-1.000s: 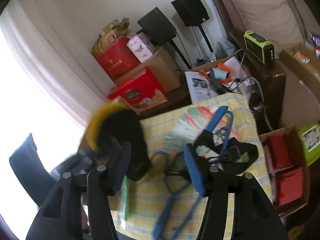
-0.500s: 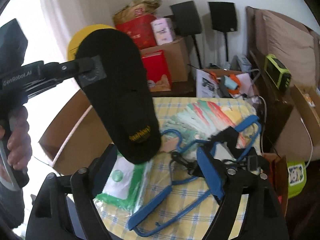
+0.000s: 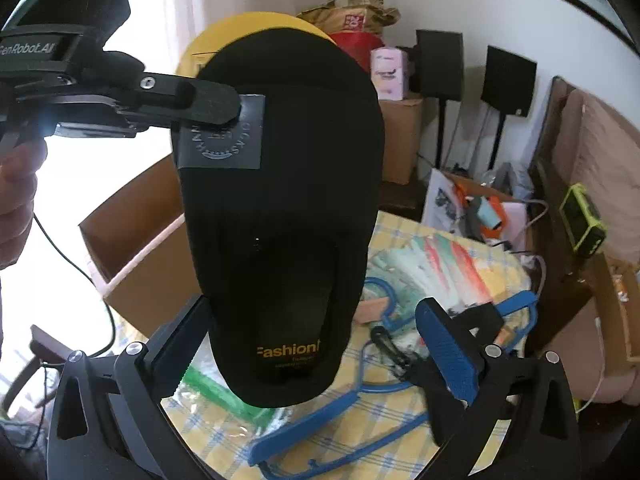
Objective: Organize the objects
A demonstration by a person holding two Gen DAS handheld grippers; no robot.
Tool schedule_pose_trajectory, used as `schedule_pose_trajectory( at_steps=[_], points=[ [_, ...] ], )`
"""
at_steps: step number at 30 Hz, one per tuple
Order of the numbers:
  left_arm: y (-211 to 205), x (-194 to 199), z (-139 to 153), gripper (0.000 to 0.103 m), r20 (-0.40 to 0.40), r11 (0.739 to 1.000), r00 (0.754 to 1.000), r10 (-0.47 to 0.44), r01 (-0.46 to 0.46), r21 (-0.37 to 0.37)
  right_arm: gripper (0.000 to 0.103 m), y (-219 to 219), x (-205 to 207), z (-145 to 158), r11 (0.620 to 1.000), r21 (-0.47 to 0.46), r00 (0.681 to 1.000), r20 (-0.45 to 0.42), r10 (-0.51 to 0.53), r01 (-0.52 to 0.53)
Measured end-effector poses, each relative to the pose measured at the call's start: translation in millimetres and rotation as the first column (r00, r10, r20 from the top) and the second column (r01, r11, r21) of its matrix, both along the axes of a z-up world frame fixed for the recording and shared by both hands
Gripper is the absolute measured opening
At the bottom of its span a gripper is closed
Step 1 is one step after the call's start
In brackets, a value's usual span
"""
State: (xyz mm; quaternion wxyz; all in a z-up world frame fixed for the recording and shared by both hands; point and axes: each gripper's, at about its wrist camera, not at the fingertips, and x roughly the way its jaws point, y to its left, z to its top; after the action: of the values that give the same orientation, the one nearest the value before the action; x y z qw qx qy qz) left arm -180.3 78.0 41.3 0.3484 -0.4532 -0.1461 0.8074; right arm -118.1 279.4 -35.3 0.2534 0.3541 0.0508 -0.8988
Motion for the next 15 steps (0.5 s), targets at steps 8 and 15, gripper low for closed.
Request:
schedule_pose_trajectory(
  at_steps=[8, 15],
  points=[
    [-25.7, -7.4, -13.7, 0.006, 0.073, 0.997, 0.996, 0.041, -0.046, 0.065, 0.103, -10.1, -5.1, -4.7, 0.997, -0.057, 0.997, 0.053, 0.061, -0.058],
    [-45.2, -7.0, -12.8, 0.006, 0.090, 0.994, 0.994, 0.061, -0.069, 0.088, 0.099, -27.4, -18.6, -9.4, 0.995, -0.064, 0.993, 0.090, 0.081, -0.075]
  ],
)
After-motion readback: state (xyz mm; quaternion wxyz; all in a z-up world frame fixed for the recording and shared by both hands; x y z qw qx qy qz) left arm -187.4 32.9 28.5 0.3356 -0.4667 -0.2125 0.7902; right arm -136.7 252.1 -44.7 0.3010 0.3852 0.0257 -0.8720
